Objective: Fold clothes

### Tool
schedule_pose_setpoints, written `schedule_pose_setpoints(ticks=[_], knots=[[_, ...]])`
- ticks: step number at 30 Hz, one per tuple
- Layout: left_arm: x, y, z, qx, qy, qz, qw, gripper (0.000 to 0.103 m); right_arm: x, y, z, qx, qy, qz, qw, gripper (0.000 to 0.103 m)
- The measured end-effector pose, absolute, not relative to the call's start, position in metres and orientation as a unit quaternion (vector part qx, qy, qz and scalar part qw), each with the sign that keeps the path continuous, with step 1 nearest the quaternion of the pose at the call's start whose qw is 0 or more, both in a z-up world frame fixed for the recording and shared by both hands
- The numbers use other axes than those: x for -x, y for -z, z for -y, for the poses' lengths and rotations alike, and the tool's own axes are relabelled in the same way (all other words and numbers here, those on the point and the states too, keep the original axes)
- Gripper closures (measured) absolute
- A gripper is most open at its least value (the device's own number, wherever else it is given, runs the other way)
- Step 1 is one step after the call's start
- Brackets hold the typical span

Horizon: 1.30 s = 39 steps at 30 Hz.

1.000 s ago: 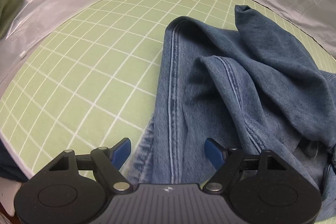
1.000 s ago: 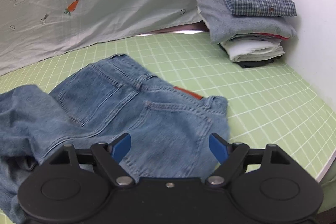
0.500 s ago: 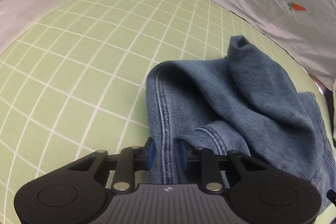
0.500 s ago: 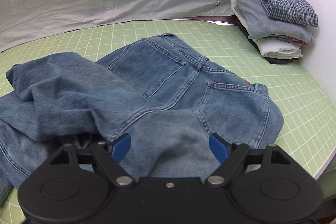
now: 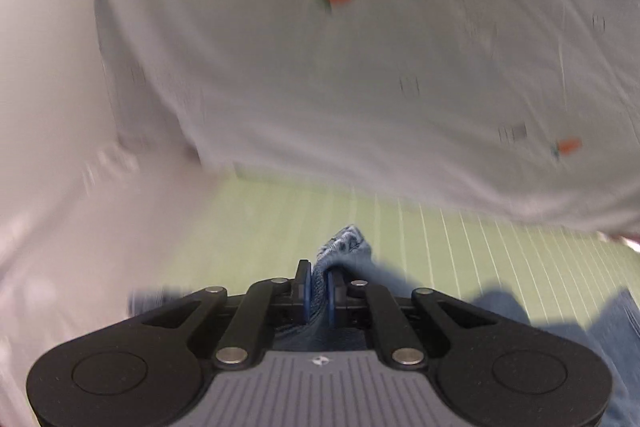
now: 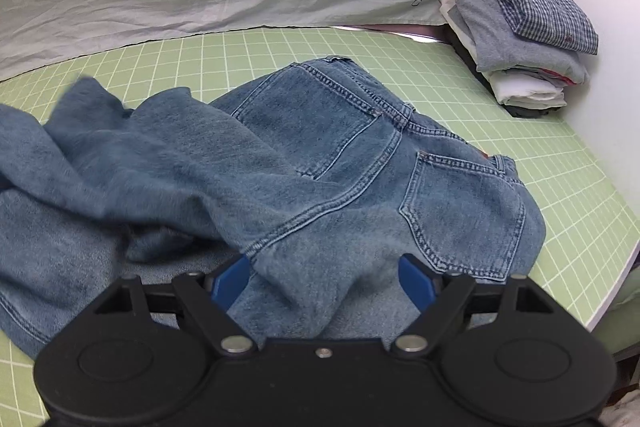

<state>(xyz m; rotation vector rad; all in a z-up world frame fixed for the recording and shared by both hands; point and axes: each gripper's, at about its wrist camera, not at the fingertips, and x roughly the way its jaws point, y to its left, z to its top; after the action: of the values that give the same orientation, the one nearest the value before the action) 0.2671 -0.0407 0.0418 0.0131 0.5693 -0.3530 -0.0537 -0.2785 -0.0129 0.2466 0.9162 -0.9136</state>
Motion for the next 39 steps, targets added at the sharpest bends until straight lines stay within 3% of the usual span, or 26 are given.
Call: schedule_pose_setpoints(ticks=[4, 6, 9, 11, 13, 16, 24, 26, 27, 28, 29, 30, 39], knots=[[-0.267, -0.04, 0.05, -0.031, 0.162, -0.249, 0.954, 0.093, 0.05, 0.015, 0.279, -0.119, 0.431, -0.43, 0.784, 0.021], [-0.267, -0.011, 0.056, -0.064, 0.161, -0.304, 0.937, 0.091, 0.047, 0.018, 0.279, -0.119, 0.427, -0.436, 0.783, 0.021], [-0.263, 0.035, 0.037, -0.035, 0.139, -0.405, 0.903, 0.088, 0.041, 0.021, 0.278, -0.113, 0.416, -0.448, 0.784, 0.021], [-0.255, 0.054, 0.018, -0.01, 0.116, -0.445, 0.888, 0.077, 0.038, 0.023, 0.276, -0.109, 0.409, -0.454, 0.784, 0.021], [-0.25, 0.063, 0.006, 0.0, 0.099, -0.461, 0.882, 0.056, 0.035, 0.025, 0.275, -0.107, 0.404, -0.461, 0.783, 0.021], [-0.244, 0.072, -0.009, 0.01, 0.077, -0.479, 0.874, 0.039, 0.03, 0.028, 0.274, -0.106, 0.395, -0.469, 0.783, 0.021], [-0.239, 0.086, -0.01, 0.101, 0.109, -0.526, 0.838, 0.038, 0.019, 0.028, 0.271, -0.091, 0.379, -0.469, 0.793, 0.021], [-0.235, 0.09, -0.001, 0.109, 0.119, -0.536, 0.828, 0.041, 0.023, 0.028, 0.27, -0.092, 0.379, -0.465, 0.795, 0.021], [-0.233, 0.093, 0.003, 0.113, 0.121, -0.541, 0.825, 0.052, 0.025, 0.028, 0.27, -0.092, 0.379, -0.463, 0.796, 0.021], [-0.23, 0.096, 0.006, 0.118, 0.122, -0.545, 0.821, 0.076, 0.027, 0.028, 0.27, -0.093, 0.379, -0.461, 0.797, 0.021], [-0.227, 0.098, 0.009, 0.123, 0.123, -0.548, 0.818, 0.091, 0.03, 0.029, 0.27, -0.097, 0.378, -0.458, 0.799, 0.021], [-0.222, 0.101, 0.01, 0.127, 0.119, -0.546, 0.819, 0.098, 0.034, 0.029, 0.271, -0.101, 0.377, -0.454, 0.801, 0.021], [-0.143, 0.087, -0.02, 0.117, 0.027, -0.528, 0.841, 0.099, 0.065, 0.032, 0.299, -0.137, 0.353, -0.422, 0.824, 0.021]])
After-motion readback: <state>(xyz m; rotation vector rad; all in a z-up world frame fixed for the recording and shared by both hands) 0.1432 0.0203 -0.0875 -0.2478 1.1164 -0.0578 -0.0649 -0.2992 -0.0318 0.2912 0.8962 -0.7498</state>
